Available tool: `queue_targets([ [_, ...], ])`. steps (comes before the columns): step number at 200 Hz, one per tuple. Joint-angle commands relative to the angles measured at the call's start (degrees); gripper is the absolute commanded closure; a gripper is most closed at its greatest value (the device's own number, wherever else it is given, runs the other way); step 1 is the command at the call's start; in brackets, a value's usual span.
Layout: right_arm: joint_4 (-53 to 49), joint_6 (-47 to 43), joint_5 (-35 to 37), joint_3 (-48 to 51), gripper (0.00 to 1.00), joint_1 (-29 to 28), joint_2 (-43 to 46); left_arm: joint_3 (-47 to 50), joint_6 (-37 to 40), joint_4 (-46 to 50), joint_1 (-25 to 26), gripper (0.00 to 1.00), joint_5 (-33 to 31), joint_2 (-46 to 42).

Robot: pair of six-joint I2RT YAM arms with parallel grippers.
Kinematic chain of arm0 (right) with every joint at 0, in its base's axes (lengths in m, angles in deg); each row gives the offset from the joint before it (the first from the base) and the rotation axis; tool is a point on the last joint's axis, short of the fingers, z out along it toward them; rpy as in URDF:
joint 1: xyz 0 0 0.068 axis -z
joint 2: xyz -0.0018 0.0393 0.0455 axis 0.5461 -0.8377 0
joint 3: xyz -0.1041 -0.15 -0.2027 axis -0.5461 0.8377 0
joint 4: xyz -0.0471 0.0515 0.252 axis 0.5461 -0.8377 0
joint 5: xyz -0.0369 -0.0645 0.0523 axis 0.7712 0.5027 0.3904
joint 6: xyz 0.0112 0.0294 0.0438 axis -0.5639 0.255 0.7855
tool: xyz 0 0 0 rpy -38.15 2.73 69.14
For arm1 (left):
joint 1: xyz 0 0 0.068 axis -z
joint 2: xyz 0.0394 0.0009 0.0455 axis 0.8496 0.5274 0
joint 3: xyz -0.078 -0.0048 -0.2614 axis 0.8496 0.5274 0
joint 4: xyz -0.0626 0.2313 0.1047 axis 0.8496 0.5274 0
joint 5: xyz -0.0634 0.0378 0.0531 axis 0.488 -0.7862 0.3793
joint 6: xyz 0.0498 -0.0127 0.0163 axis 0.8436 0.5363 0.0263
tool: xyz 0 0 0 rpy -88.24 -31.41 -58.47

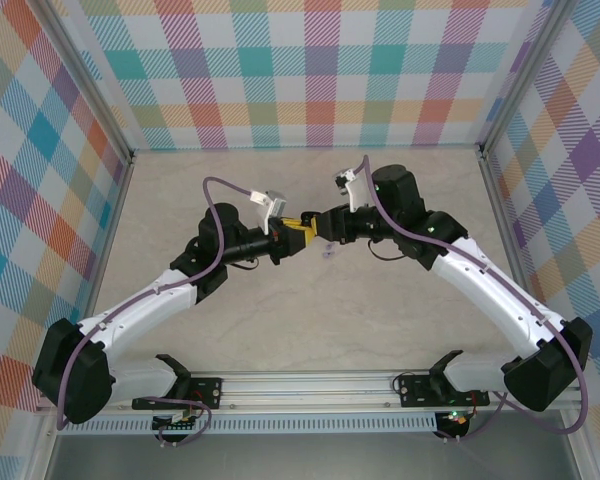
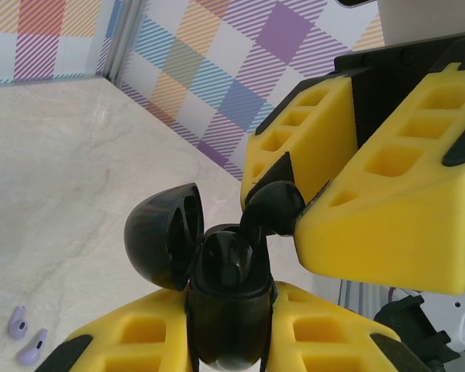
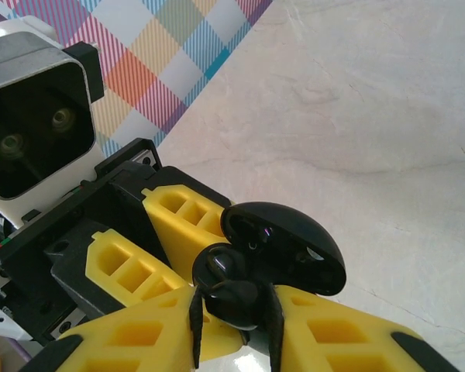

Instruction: Insert the wireless bluetooth earbuds into the charging case

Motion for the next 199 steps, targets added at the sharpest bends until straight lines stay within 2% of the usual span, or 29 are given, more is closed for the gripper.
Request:
queue_targets([
  [1,-2.8,-1.3,-1.5,-1.5,0.68,-0.5,-0.6,-0.9,1.5,-3.5,0.8,0.86,1.0,-2.3],
  [55,-3.1,-1.1,-0.9,-2.1,0.64,-0.5,-0.5,-0.6,1.9,-3.4,0.9,0.86,0.9,-2.9],
  [132,-3.5,-0.7,1.3,-2.9,0.63,-0.5,-0.8,-0.9,2.0,-3.3,1.0,0.86,1.7,-2.4],
  [169,-4.1,-0.6,2.4,-3.1,0.54,-0.5,-0.5,-0.9,2.1,-3.2,0.9,0.86,1.2,-2.7],
  [199,-4.3,-0.8,2.3,-3.4,0.52,-0.4,0.0,-0.9,2.3,-2.7,1.0,0.86,0.9,-2.7],
])
